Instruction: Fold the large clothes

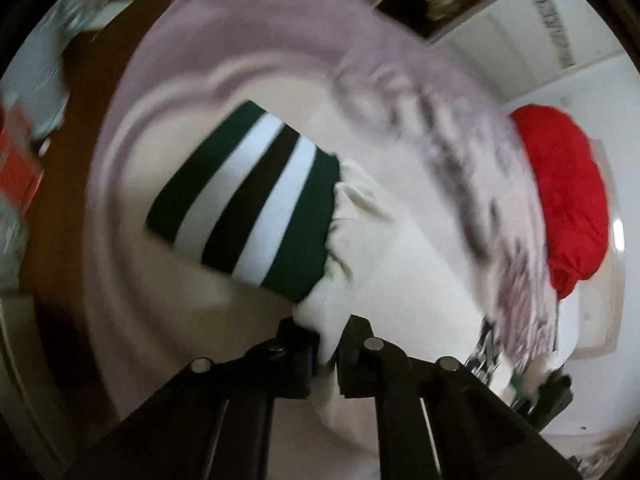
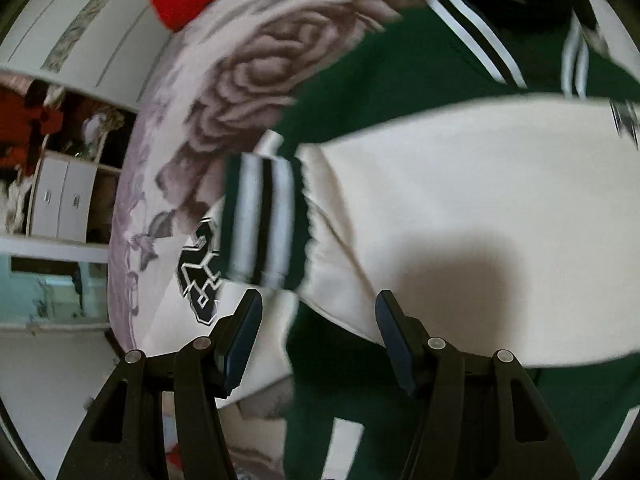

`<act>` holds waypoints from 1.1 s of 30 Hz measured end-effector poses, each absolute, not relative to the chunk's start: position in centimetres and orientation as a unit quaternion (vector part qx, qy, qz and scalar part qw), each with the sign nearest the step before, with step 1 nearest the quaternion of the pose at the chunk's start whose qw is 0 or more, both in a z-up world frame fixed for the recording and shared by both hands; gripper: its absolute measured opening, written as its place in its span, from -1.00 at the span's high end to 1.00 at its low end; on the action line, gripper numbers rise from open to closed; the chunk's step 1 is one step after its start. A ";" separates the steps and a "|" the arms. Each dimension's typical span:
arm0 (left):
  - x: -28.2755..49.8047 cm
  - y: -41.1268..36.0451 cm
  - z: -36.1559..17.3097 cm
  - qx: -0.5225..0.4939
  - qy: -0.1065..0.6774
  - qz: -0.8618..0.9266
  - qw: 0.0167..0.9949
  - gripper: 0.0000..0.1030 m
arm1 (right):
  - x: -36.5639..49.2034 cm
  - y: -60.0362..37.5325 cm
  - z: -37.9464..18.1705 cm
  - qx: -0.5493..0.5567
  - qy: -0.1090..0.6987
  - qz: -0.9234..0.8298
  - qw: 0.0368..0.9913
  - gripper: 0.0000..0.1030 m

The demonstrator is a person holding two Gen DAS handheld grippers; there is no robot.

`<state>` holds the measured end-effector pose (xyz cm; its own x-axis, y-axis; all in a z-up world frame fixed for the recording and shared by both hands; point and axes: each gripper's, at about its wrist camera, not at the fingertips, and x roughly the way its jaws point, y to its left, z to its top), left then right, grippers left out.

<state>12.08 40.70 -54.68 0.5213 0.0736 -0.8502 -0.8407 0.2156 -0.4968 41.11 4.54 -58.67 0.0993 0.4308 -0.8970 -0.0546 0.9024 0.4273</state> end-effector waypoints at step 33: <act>31.5 35.3 -43.4 -0.261 0.343 0.229 0.873 0.98 | 41.3 -1.8 -62.4 -0.076 0.674 -0.050 0.733 -0.57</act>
